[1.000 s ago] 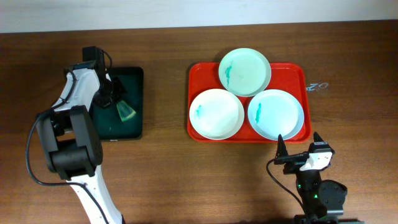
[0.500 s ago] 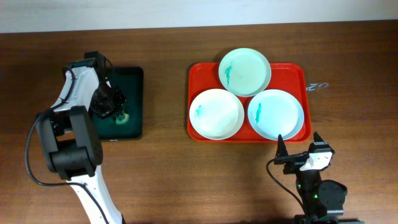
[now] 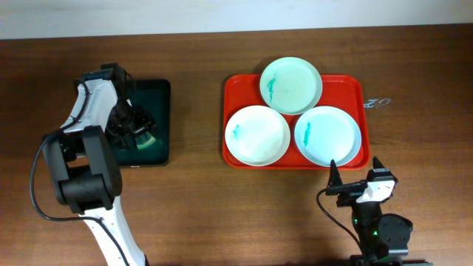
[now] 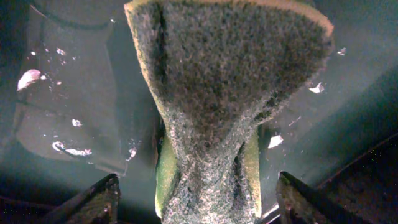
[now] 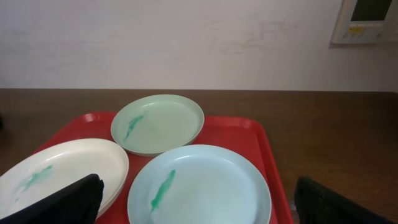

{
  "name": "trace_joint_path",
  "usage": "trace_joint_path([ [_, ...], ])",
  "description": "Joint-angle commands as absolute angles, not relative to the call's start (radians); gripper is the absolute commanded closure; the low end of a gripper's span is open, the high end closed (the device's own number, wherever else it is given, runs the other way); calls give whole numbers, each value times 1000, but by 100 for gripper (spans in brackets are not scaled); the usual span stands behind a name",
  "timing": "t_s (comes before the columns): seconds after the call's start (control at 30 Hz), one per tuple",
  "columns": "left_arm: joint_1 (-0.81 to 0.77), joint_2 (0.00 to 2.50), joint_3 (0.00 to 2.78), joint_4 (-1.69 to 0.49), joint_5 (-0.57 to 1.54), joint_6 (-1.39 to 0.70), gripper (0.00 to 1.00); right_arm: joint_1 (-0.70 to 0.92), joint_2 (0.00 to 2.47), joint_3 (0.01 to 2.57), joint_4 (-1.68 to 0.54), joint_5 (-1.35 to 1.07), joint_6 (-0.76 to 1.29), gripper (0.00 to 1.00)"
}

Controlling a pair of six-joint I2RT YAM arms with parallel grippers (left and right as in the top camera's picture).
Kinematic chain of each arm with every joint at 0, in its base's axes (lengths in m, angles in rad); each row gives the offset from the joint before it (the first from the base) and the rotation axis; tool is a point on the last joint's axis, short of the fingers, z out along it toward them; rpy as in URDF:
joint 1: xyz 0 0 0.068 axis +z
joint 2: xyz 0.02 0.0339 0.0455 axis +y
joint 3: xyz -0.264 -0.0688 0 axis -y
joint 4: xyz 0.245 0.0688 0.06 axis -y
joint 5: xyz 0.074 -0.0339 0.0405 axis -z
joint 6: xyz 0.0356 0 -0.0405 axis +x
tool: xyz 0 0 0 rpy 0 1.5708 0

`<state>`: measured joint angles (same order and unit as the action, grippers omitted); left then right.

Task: Clean dirty plates on tray and stack at the side
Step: 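Reach the left gripper into the green tray and grasp the sponge, then carry the sponge with the left gripper and drop it onto the white plate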

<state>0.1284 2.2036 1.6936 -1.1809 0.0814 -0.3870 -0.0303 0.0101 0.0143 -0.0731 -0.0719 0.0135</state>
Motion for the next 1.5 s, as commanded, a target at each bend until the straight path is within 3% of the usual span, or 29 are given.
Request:
trace_joint_path([
  [0.0, 125, 2238, 1692, -1179, 91, -389, 19, -35, 4, 6, -73, -67, 7, 2],
  [0.07, 121, 2258, 1688, -1184, 99, -389, 25, -35, 4, 6, -73, -67, 7, 2],
  [0.13, 121, 2269, 1688, -1189, 101, -389, 50, -35, 4, 6, -73, -67, 7, 2],
  [0.2, 121, 2270, 1688, -1190, 100, -389, 100, -35, 4, 6, -73, -67, 7, 2],
  [0.27, 121, 2269, 1688, -1179, 44, -389, 100, -35, 4, 6, -73, -67, 7, 2],
  [0.3, 121, 2269, 1688, -1170, 12, -389, 93, -35, 4, 6, -73, -67, 7, 2],
  [0.33, 121, 2269, 1688, -1153, -30, -389, 52, -35, 4, 6, -73, -67, 7, 2],
  [0.37, 121, 2269, 1688, -1134, -80, -388, 21, -35, 4, 6, -73, -67, 7, 2],
  [0.4, 121, 2270, 1688, -1105, -124, -388, 0, -35, 4, 6, -73, -67, 7, 2],
  [0.57, 121, 2269, 1688, -1001, -180, -388, 2, -35, 4, 6, -73, -67, 7, 2],
  [0.6, 121, 2270, 1688, -990, -180, -388, 16, -35, 4, 6, -73, -67, 7, 2],
  [0.63, 121, 2269, 1688, -980, -177, -388, 59, -35, 4, 6, -73, -67, 7, 2],
  [0.67, 121, 2269, 1688, -975, -178, -388, 95, -35, 4, 6, -73, -67, 7, 2],
  [0.7, 121, 2270, 1688, -972, -178, -388, 100, -35, 4, 6, -73, -67, 7, 2],
  [0.77, 121, 2269, 1691, -965, -177, -361, 100, -35, 4, 6, -73, -67, 7, 2],
  [0.8, 121, 2269, 1691, -974, -173, -343, 30, -35, 4, 6, -73, -67, 7, 2],
  [0.83, 121, 2269, 1691, -995, -173, -343, 1, -35, 4, 6, -73, -67, 7, 2],
  [1.0, 121, 2269, 1691, -1141, -93, -343, 1, -35, 4, 6, -73, -67, 7, 2],
  [1.03, 121, 2269, 1691, -1142, -94, -344, 26, -35, 4, 6, -73, -67, 7, 2],
  [1.07, 121, 2269, 1691, -1134, -94, -344, 59, -35, 4, 6, -73, -67, 7, 2],
  [1.13, 122, 2269, 1699, -1126, -103, -343, 83, -35, 4, 6, -73, -67, 7, 2],
  [1.17, 123, 2269, 1715, -1129, -126, -344, 100, -35, 4, 6, -73, -67, 7, 1],
  [1.47, 120, 2269, 2289, -1571, -81, -343, 100, -35, 4, 6, -73, -67, 7, 2],
])
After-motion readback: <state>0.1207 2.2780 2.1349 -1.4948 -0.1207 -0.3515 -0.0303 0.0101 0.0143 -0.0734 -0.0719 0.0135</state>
